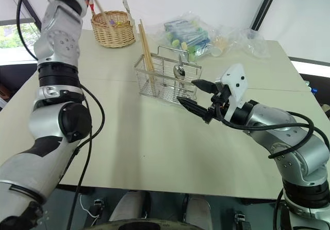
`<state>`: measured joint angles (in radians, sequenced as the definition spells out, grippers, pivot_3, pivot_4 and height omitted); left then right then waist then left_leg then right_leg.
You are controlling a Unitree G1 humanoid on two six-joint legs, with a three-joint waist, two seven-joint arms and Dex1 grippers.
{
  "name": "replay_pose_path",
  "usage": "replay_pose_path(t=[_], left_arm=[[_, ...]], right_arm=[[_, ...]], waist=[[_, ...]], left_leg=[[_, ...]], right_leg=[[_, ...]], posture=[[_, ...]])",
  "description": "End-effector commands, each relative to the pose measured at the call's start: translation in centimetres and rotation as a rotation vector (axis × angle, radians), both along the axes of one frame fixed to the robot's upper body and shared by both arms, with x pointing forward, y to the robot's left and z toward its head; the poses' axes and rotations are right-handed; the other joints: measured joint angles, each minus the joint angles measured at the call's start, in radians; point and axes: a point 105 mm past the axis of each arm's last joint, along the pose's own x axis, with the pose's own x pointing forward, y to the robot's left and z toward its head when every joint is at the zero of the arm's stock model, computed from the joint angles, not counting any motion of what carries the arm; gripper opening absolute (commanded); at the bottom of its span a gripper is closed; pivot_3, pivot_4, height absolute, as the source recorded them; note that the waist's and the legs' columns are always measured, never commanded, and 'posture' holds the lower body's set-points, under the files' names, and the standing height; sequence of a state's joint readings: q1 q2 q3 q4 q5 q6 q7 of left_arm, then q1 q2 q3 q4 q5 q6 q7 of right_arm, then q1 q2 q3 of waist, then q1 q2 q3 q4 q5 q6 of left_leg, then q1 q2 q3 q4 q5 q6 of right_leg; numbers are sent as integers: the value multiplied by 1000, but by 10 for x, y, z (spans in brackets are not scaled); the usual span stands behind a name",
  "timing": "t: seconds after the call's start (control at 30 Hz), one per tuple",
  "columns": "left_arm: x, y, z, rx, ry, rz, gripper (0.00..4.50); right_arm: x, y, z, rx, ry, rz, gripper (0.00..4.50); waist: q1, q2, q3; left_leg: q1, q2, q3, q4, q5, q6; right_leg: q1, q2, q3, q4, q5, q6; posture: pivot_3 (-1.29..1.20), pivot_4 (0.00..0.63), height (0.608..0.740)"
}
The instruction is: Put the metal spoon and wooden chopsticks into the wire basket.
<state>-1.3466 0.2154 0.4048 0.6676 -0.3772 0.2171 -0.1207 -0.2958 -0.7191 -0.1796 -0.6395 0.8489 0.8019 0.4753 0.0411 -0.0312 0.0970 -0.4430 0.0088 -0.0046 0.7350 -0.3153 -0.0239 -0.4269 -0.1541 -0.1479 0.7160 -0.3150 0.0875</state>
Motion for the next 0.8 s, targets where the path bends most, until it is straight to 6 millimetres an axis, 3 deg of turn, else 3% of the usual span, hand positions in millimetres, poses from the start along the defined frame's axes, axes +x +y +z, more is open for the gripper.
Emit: replay_pose_path(t=[0.03,0.3,0.7,0.8], left_arm=[[-14,-40,4,110,-88,-127,22],[-17,-70,-25,185,-93,-185,22],[-12,-84,-60,291,-67,-194,22],[-12,-86,-68,294,-60,-199,1059]], right_arm=[[0,-5,12,13,-47,-28,3543],[-1,-9,13,30,-52,-67,3543],[-1,-16,16,55,-56,-125,3543],[-1,-17,17,63,-56,-132,3543]], waist=[[-2,0,0],[-6,2,1],[-3,2,1],[-3,2,1]], left_leg=[[0,0,0,0,0,0],[1,3,0,0,0,1],[0,1,1,1,-2,5],[0,2,0,1,-2,5]], right_leg=[[0,0,0,0,0,0],[-2,4,0,1,0,-1],[-1,4,-1,0,1,-1],[-1,4,-1,1,0,-1]], posture=[[0,150,628],[0,150,628],[0,150,628],[0,150,628]])
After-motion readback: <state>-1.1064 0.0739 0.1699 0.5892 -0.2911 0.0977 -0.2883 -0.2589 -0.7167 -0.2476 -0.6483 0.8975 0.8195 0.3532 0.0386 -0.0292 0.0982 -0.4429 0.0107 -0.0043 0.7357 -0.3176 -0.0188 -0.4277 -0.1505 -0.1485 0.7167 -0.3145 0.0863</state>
